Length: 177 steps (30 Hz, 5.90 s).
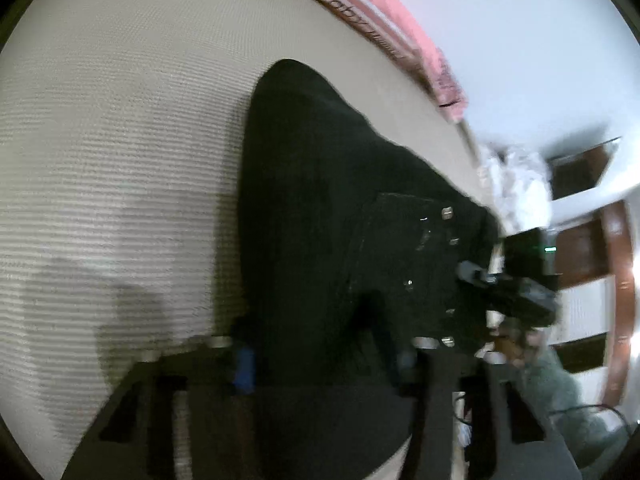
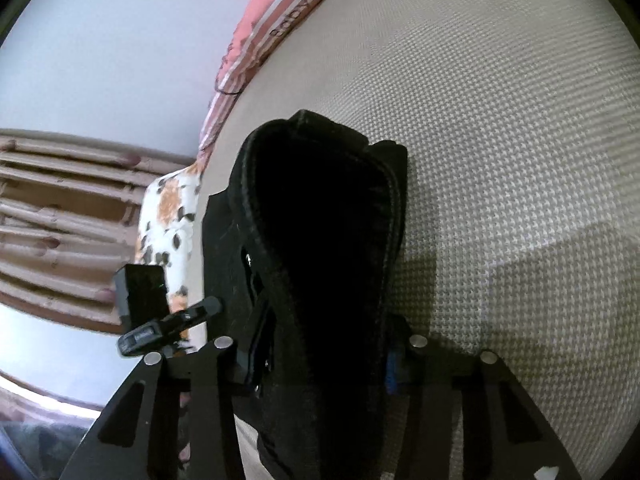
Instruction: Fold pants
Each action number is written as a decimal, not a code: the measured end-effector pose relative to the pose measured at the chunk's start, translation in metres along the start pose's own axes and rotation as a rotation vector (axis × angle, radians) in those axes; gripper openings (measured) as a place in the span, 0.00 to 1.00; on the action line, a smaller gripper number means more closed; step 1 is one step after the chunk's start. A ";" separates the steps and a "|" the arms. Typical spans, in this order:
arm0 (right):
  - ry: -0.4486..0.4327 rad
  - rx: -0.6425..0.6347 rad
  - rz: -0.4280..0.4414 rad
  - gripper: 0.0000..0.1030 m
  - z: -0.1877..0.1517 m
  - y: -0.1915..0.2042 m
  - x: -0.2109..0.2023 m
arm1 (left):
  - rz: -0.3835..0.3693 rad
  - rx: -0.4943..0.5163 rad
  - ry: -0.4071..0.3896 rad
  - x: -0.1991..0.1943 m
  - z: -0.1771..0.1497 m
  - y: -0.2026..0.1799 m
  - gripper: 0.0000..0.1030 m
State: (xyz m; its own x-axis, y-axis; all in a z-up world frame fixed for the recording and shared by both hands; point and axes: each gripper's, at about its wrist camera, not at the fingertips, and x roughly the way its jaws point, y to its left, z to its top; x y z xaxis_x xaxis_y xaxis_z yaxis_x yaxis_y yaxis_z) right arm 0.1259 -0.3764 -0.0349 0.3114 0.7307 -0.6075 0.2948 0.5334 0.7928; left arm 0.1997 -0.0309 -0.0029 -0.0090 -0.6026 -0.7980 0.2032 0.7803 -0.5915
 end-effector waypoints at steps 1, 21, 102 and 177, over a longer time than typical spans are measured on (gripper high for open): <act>-0.007 -0.009 -0.013 0.35 0.002 0.006 0.003 | 0.007 0.002 -0.006 0.000 0.000 -0.002 0.33; -0.066 -0.134 -0.014 0.25 0.081 0.097 0.031 | 0.114 0.177 -0.196 -0.060 0.068 -0.029 0.15; -0.394 -0.528 -0.629 0.78 -0.051 0.212 0.076 | 0.723 0.096 -0.440 -0.091 -0.043 -0.006 0.74; -0.284 -0.497 -0.652 0.78 -0.056 0.192 0.092 | 0.789 0.161 -0.358 -0.065 -0.045 -0.004 0.74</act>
State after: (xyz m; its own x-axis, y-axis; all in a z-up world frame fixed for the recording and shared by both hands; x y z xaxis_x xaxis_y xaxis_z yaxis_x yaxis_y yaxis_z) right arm 0.1604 -0.1824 0.0643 0.4511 0.1157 -0.8850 0.0846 0.9816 0.1714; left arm 0.1557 0.0123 0.0462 0.4942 0.0652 -0.8669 0.1565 0.9742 0.1625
